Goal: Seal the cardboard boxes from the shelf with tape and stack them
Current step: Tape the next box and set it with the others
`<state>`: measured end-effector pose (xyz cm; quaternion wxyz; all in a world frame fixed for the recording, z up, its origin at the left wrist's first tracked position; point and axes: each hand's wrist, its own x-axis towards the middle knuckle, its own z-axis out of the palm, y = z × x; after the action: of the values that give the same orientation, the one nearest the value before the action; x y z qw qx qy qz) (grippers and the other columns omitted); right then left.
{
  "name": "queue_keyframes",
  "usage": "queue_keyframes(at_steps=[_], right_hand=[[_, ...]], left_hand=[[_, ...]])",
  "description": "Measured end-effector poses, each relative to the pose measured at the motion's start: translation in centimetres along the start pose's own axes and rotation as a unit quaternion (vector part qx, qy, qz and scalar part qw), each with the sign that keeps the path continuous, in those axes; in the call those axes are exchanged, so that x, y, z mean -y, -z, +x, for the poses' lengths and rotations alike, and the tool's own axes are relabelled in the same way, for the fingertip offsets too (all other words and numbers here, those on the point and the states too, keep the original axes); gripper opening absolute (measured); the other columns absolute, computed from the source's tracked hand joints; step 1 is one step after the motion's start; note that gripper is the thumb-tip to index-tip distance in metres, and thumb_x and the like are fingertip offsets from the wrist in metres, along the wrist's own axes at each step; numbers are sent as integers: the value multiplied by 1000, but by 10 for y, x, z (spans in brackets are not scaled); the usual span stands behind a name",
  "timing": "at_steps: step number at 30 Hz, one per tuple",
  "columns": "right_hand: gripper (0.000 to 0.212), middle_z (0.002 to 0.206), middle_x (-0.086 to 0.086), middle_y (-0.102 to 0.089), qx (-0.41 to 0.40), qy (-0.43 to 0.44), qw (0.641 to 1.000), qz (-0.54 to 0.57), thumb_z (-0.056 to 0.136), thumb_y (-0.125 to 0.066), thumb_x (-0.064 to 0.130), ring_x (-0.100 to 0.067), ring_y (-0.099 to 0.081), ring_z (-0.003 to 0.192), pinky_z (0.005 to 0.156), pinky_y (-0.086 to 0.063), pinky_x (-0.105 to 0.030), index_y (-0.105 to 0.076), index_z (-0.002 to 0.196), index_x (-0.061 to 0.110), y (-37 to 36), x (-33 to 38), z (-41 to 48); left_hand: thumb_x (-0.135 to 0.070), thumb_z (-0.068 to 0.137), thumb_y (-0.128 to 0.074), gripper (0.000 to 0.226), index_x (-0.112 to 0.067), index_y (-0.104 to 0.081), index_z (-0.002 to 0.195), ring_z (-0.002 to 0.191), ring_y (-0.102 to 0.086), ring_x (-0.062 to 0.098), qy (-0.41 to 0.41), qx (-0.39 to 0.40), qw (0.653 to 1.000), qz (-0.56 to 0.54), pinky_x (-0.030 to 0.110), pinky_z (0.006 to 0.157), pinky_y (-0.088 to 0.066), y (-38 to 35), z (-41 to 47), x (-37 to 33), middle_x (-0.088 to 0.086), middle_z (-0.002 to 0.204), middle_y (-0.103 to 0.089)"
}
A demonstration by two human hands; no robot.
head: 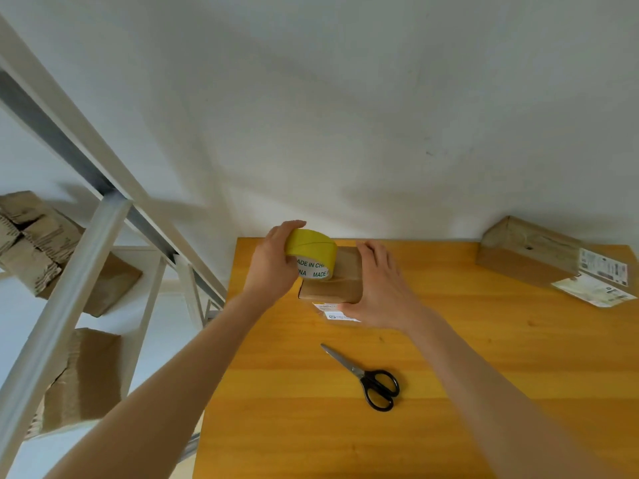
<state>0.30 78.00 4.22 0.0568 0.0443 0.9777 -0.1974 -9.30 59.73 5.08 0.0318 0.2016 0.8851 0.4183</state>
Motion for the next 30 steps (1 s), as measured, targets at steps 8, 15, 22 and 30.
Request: queue_keyframes(at_steps=[8, 15, 22, 30], right_hand=[[125, 154, -5, -12, -4, -42, 998, -36, 64, -73, 69, -27, -13, 142, 116, -22, -43, -6, 152, 11, -6, -24, -11], [114, 149, -5, -26, -37, -19, 998, -55, 65, -70, 71, -24, -27, 133, 110, -28, -39, -20, 148, 12, -6, -40, -22], [115, 150, -5, -22, -24, -24, 997, -62, 67, -68, 72, -24, -24, 136, 113, -25, -38, -15, 150, 12, -6, -53, -26], [116, 152, -5, -17, -8, -31, 998, -59, 68, -68, 71, -24, -20, 139, 115, -22, -38, -10, 150, 13, -3, -65, -28]], left_hand=[[-2, 91, -53, 36, -17, -55, 124, 90, -59, 9, 124, -39, 984, -121, 9, 59, -46, -38, -11, -17, -5, 101, -62], [14, 81, -49, 44, -13, -42, 116, 63, -53, 14, 13, 24, 999, 22, 26, 46, -38, -32, -4, -37, -6, 75, -51], [5, 85, -55, 35, -7, -40, 114, 60, -47, 19, -45, 36, 982, 178, 23, 45, -31, -10, 6, -31, 7, 92, -50], [4, 86, -56, 34, -9, -37, 112, 50, -42, 14, -20, 48, 968, 247, 26, 41, -35, 0, 12, -14, 10, 99, -48]])
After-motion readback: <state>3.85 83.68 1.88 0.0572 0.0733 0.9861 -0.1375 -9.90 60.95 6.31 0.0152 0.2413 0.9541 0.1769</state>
